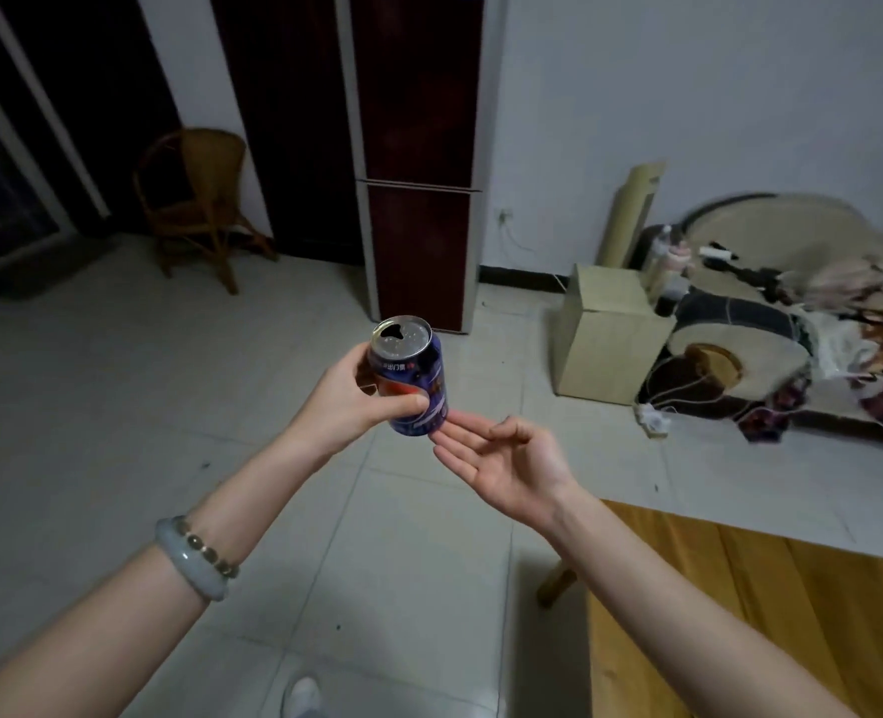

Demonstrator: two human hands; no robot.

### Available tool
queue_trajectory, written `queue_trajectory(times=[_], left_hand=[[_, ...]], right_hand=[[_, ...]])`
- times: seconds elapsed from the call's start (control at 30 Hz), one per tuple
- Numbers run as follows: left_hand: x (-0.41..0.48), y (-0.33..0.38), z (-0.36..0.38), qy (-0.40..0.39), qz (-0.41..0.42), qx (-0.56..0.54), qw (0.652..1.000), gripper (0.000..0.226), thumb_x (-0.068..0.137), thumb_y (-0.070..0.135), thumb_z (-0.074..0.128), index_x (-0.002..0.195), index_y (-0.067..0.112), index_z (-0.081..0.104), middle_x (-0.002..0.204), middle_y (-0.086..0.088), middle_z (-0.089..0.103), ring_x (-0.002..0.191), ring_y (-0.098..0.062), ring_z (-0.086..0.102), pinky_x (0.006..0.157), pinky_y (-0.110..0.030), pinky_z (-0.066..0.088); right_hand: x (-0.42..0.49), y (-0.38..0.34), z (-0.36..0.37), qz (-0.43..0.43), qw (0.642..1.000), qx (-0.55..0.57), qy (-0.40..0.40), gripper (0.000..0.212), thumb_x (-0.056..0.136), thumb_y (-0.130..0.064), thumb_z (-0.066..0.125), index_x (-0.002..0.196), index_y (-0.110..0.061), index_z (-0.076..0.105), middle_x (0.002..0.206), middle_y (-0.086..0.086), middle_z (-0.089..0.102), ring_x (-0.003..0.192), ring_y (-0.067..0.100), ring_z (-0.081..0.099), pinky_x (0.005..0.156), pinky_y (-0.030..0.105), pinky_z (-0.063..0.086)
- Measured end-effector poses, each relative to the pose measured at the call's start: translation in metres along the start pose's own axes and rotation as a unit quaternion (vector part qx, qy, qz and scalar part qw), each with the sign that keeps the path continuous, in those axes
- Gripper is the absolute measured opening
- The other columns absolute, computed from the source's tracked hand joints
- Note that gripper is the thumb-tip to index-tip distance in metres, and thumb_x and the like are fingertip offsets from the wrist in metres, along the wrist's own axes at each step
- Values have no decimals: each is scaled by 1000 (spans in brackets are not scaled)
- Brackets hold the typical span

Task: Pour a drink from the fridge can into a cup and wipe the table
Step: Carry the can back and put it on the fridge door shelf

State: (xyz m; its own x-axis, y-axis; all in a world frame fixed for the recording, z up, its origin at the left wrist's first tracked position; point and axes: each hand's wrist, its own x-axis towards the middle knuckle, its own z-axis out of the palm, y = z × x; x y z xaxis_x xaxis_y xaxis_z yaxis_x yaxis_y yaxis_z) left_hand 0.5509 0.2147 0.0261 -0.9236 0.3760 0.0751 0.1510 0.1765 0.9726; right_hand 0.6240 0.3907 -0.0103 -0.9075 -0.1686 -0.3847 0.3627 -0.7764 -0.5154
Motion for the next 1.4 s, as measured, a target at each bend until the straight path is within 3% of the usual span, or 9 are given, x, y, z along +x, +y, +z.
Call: queue_trajectory(times=[0.17, 0.4, 0.8, 0.9, 1.0, 1.2, 1.4], left_hand=[[31, -11, -64, 52, -9, -12, 999, 57, 65, 2, 81, 114, 17, 56, 104, 9, 65, 89, 4, 62, 76, -12, 48], [104, -35, -167, 50, -6, -20, 999, 64, 54, 20, 83, 113, 21, 58, 108, 6, 68, 98, -5, 64, 80, -17, 49], [239, -66, -312, 9, 14, -2, 1000, 65, 61, 19, 86, 118, 20, 56, 111, 7, 66, 101, -4, 62, 80, -16, 48], [273, -75, -331, 13, 18, -8, 1000, 67, 55, 30, 83, 116, 19, 58, 108, 6, 68, 98, -2, 63, 78, -14, 48], [313, -88, -346, 10, 19, -13, 1000, 63, 58, 27, 80, 116, 17, 57, 108, 6, 67, 94, 2, 63, 73, -7, 47], [423, -112, -378, 20, 17, -4, 1000, 73, 49, 42, 82, 115, 24, 57, 109, 8, 67, 100, -3, 62, 82, -16, 47], [548, -109, -401, 9, 34, -4, 999, 80, 47, 41, 83, 119, 20, 56, 114, 6, 66, 105, -5, 62, 86, -17, 48]], right_hand=[[70, 8, 44, 29, 999, -31, -5, 56, 68, -8, 35, 118, 9, 54, 121, 24, 60, 98, 31, 67, 88, 40, 51], [179, 17, 112, 40, 999, -24, -15, 49, 72, -8, 35, 106, 12, 64, 122, 27, 59, 101, 35, 65, 88, 44, 50], [338, 15, 214, 17, 1000, -11, -11, 45, 72, -7, 36, 100, 13, 66, 117, 28, 61, 97, 36, 67, 85, 44, 51], [375, 3, 225, 14, 1000, -19, -16, 45, 72, -8, 36, 97, 13, 67, 115, 28, 62, 97, 36, 67, 86, 44, 51], [418, -14, 231, 16, 1000, -24, -9, 45, 73, -8, 36, 97, 13, 67, 115, 29, 62, 97, 36, 67, 86, 44, 51], [524, -63, 245, 19, 999, -32, -18, 46, 74, -7, 35, 104, 14, 63, 118, 29, 61, 98, 36, 66, 86, 44, 52], [624, -132, 263, 9, 999, -21, -26, 47, 75, -8, 35, 108, 14, 61, 119, 29, 60, 102, 36, 65, 88, 44, 51]])
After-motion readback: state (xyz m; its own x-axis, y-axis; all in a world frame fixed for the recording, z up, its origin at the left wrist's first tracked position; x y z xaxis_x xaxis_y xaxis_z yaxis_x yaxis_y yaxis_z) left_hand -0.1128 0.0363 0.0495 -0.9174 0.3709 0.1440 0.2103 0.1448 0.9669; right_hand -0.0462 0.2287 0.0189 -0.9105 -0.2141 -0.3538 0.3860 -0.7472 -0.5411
